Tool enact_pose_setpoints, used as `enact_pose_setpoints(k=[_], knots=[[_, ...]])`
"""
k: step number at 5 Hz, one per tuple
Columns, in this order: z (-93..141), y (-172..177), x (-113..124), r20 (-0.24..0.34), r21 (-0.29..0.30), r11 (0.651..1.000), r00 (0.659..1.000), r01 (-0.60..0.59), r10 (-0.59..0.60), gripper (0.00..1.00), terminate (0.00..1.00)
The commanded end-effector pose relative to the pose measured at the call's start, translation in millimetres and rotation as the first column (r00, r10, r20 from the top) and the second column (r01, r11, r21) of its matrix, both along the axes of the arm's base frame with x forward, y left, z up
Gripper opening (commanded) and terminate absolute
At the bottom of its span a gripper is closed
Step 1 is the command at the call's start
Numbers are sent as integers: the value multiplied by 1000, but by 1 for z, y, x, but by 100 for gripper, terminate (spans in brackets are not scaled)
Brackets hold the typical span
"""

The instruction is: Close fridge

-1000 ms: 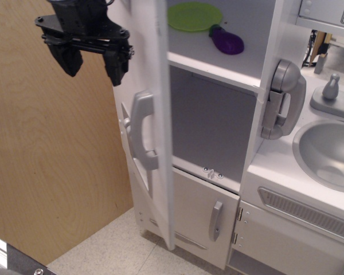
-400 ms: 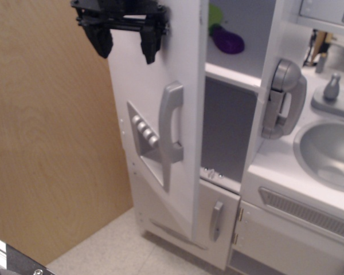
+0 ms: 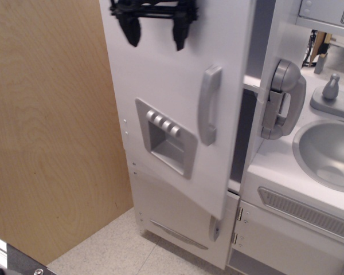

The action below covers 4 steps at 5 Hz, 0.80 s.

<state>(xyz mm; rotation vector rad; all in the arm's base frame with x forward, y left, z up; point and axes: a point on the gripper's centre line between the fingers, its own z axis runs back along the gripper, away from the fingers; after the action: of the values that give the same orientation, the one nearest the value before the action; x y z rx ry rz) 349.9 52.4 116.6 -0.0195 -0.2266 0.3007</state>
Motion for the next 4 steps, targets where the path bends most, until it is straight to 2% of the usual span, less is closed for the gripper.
enact_pose_setpoints(k=[1,3,4], knots=[[20,1,27,45,-1,1000,999,-29,29,100,0],[21,2,35,48,-7,999,998,-39,39,100,0],[20,3,20,67,-3,1000,998,-9,10,100,0]])
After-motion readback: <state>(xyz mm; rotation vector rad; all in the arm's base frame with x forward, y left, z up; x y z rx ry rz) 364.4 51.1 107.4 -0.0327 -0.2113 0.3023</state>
